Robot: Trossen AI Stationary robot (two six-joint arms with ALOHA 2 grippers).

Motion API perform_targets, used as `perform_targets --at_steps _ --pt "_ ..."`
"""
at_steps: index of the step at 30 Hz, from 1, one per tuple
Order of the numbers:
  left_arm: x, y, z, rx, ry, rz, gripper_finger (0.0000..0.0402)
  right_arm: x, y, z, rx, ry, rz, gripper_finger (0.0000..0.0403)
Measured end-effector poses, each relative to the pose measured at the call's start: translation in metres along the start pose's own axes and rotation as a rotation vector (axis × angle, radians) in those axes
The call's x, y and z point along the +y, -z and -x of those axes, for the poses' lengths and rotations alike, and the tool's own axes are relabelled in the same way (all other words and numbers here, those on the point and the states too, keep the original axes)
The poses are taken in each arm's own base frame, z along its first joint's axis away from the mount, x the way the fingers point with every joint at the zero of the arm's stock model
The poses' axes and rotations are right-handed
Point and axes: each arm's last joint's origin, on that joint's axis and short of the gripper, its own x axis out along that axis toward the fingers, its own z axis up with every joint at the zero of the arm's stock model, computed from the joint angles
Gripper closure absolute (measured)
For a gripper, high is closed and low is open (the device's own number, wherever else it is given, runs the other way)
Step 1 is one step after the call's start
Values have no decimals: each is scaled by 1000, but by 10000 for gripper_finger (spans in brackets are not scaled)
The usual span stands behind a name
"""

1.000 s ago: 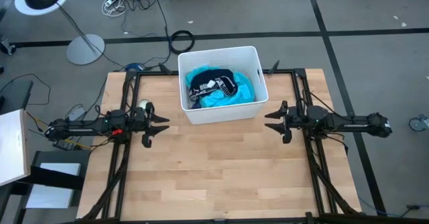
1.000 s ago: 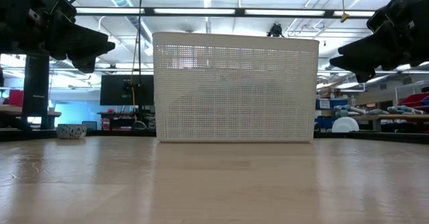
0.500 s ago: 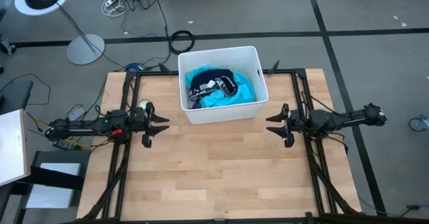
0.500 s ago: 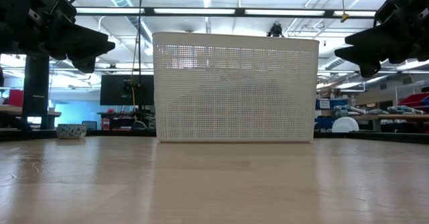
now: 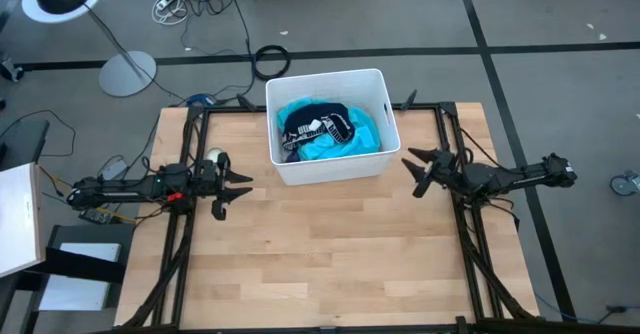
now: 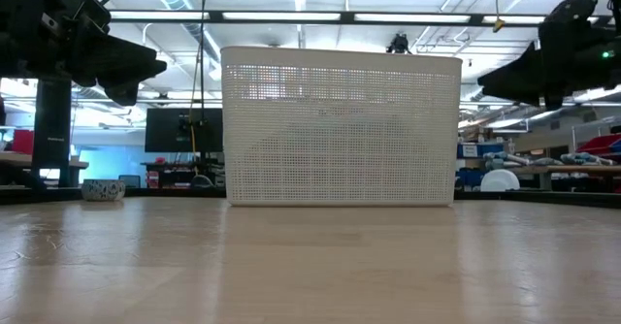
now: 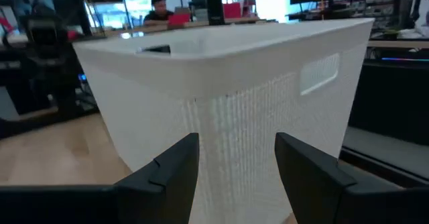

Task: Sort clothes
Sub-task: Return to Home Position

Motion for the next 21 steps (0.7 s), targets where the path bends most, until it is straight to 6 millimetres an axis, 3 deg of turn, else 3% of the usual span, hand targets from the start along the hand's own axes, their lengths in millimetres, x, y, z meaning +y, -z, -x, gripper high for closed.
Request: perform_targets --at_steps 21 --pt "0 0 0 0 0 0 264 1 -4 0 -33 -11 -34 206"
